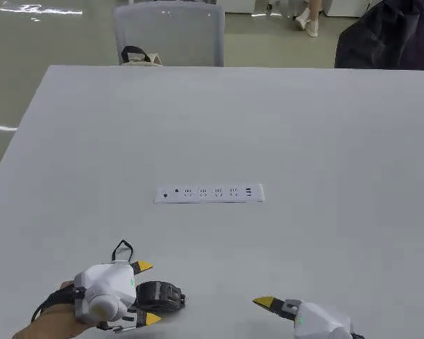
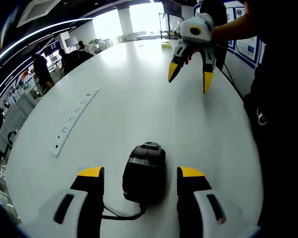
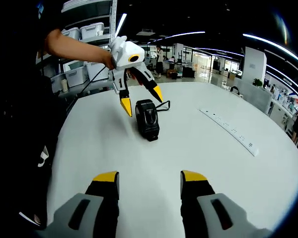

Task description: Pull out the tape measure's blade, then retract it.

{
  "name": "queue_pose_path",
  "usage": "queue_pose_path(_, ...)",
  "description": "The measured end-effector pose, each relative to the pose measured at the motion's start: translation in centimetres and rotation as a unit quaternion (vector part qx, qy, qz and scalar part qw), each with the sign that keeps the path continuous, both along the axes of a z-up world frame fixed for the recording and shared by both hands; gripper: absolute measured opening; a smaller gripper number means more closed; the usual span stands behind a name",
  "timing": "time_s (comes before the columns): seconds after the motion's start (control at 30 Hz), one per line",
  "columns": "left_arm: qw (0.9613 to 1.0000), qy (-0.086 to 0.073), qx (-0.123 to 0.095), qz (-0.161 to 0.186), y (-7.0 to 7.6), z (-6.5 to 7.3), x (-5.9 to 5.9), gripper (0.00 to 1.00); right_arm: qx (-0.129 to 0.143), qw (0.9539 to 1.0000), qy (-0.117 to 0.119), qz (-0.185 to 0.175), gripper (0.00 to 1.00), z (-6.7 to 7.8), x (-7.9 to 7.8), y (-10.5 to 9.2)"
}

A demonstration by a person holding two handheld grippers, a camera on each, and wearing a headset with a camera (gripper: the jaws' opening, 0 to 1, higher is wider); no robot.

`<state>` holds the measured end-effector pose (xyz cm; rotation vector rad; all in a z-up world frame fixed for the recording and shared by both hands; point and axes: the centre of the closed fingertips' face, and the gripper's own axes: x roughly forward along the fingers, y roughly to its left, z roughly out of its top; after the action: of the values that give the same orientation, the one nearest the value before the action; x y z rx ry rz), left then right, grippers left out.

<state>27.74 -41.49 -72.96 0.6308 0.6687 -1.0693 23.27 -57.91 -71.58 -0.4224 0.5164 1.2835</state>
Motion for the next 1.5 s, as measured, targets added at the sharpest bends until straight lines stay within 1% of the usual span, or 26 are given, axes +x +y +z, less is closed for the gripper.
queue_pose_path(0.23,0.9999,0.005,0.003,-0.012,-0.1,-0.3,0.2,0.56,-0.002,0.9999,0.000,0.017,0.48,-0.6,0.4,1.3)
queue_pose_path(0.4,0.9996,0.009,0.010,-0.023,-0.1,-1.0,0.4,0.54,-0.003,0.9996,-0.001,0.029,0.46,-1.0,0.8,2.2)
queue_pose_path(0.53,0.9993,0.014,0.015,-0.032,-0.2,-1.3,0.4,0.50,-0.002,0.9993,0.000,0.038,0.45,-1.3,1.1,2.9)
queue_pose_path(0.6,0.9992,0.019,0.017,-0.032,-0.1,-1.5,0.4,0.49,-0.004,0.9991,0.000,0.042,0.45,-1.5,1.3,3.2)
queue_pose_path(0.7,0.9988,0.021,0.024,-0.037,0.1,-2.0,0.4,0.46,-0.005,0.9988,0.000,0.049,0.44,-1.7,1.4,3.6)
queue_pose_path(0.9,0.9980,0.029,0.032,-0.046,0.5,-2.5,0.3,0.41,-0.006,0.9980,0.002,0.062,0.43,-2.1,1.9,4.4)
queue_pose_path(1.0,0.9976,0.035,0.033,-0.051,0.5,-2.7,0.1,0.39,-0.009,0.9975,0.003,0.070,0.42,-2.4,2.0,4.9)
queue_pose_path(1.07,0.9968,0.043,0.032,-0.059,0.5,-2.8,-0.2,0.36,-0.009,0.9971,0.004,0.075,0.42,-2.7,2.2,5.3)
queue_pose_path(1.17,0.9956,0.041,0.042,-0.074,0.3,-3.0,-0.4,0.33,-0.010,0.9964,0.003,0.084,0.41,-2.8,2.4,5.8)
queue_pose_path(1.3,0.9952,0.042,0.043,-0.077,0.4,-3.2,-0.4,0.33,-0.011,0.9956,0.003,0.093,0.40,-3.0,2.6,6.6)
queue_pose_path(1.5,0.9953,0.038,0.046,-0.076,0.4,-3.1,-0.5,0.32,-0.013,0.9939,0.004,0.109,0.38,-3.4,2.9,7.5)
